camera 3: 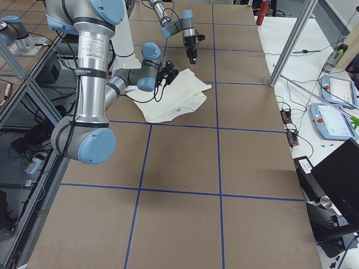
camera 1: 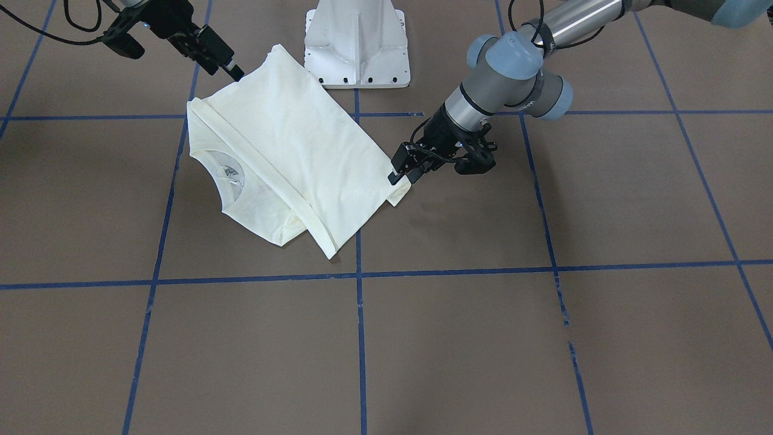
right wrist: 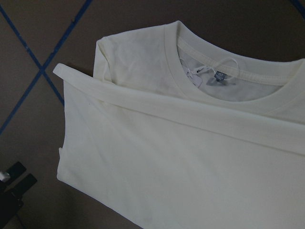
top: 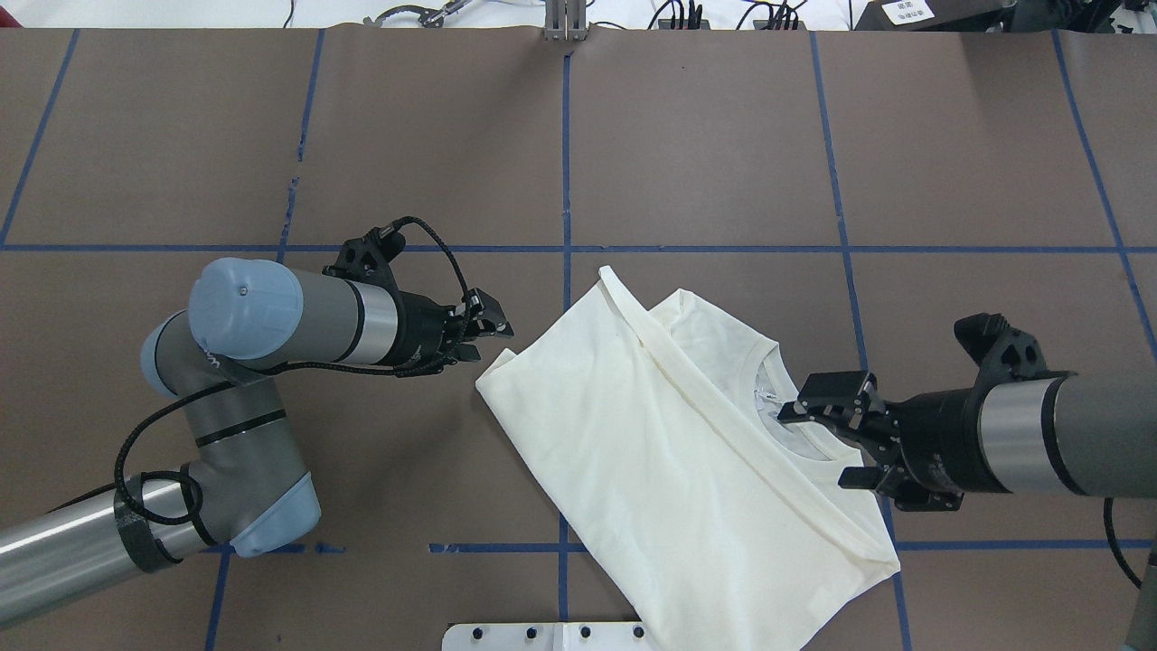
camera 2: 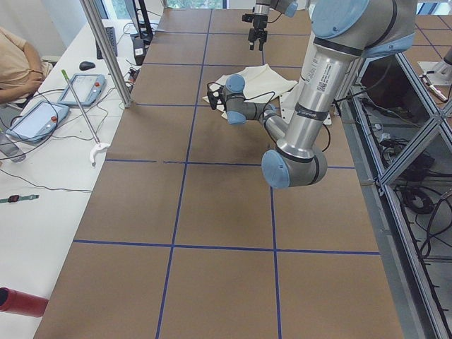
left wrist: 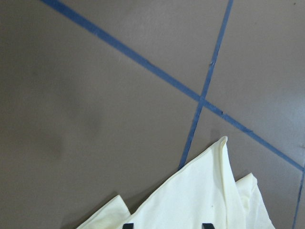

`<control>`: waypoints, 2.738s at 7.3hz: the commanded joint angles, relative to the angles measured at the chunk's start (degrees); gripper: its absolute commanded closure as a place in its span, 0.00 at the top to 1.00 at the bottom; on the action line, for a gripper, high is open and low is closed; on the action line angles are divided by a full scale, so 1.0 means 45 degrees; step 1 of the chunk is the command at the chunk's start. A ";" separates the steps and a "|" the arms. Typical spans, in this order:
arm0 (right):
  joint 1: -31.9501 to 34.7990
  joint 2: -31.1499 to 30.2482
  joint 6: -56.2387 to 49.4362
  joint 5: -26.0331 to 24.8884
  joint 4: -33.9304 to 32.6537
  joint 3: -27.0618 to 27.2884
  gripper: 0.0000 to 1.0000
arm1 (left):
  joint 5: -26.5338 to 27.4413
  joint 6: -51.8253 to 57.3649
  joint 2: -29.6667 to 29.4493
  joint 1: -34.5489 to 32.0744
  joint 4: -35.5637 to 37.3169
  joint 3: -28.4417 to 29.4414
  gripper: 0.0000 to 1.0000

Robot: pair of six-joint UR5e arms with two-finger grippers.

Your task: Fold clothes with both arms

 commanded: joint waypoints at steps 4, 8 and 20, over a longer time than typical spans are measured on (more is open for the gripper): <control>0.1624 0.1664 -0.0097 -0.0044 -0.0007 -0.2378 1.00 | 0.0433 -0.0072 -0.0163 0.0397 0.1653 -0.0127 0.61; 0.1625 0.1802 -0.0097 -0.0122 -0.0026 -0.2711 1.00 | 0.0866 -0.0091 -0.0066 0.0984 0.1673 0.0029 0.60; 0.1782 0.2990 -0.0097 -0.0180 -0.0026 -0.4056 1.00 | 0.0846 0.2721 -0.4189 -0.2664 0.1227 0.5124 0.00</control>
